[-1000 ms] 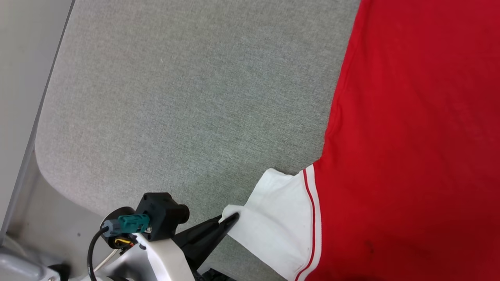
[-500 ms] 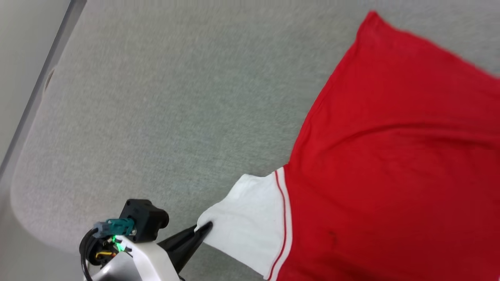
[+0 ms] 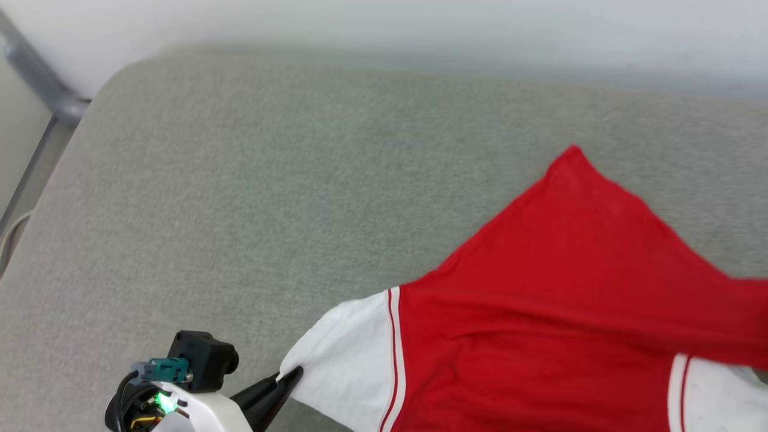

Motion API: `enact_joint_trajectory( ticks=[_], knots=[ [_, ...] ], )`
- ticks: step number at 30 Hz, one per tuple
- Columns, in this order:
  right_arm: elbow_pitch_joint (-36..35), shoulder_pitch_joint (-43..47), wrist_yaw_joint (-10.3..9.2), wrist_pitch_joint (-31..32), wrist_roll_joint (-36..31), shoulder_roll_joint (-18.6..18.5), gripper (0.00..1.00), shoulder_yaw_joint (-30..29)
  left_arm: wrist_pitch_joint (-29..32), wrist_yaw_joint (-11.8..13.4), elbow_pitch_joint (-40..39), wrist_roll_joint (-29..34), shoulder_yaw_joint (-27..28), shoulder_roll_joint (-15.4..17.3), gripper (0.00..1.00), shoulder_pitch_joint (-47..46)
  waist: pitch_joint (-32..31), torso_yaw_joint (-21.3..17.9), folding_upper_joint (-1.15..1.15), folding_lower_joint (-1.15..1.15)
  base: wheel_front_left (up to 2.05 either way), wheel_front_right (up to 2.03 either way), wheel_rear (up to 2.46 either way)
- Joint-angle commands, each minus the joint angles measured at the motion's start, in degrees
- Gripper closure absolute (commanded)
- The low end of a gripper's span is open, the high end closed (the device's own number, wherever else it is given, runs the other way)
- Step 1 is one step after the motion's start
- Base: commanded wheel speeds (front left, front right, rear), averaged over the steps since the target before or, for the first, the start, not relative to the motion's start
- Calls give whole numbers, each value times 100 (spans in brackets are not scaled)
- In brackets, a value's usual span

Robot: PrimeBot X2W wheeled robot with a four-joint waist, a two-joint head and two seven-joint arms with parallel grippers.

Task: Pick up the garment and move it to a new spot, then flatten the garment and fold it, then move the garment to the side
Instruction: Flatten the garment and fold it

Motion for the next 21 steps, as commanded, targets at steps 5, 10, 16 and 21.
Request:
enact_joint_trajectory(
  ticks=[5,10,16,21],
  knots=[
    [-297,709,-4,-27,51,232,100,-208,-108,-6,71,-2,-15,-83,100,76,-339,-263,0,1,0,0,0],
    [-328,1283,-4,-160,-12,552,100,-423,-84,-121,221,96,-176,-310,100,-111,-430,-250,0,1,0,0,0],
    [-239,1711,-4,-314,-66,738,100,-390,-126,-160,373,116,-293,-546,100,-183,-497,-253,0,1,0,0,0],
    [-224,1743,-4,-489,-13,661,0,-251,-150,-182,410,132,-311,-587,100,-221,-488,-242,0,1,0,0,0]
  ],
)
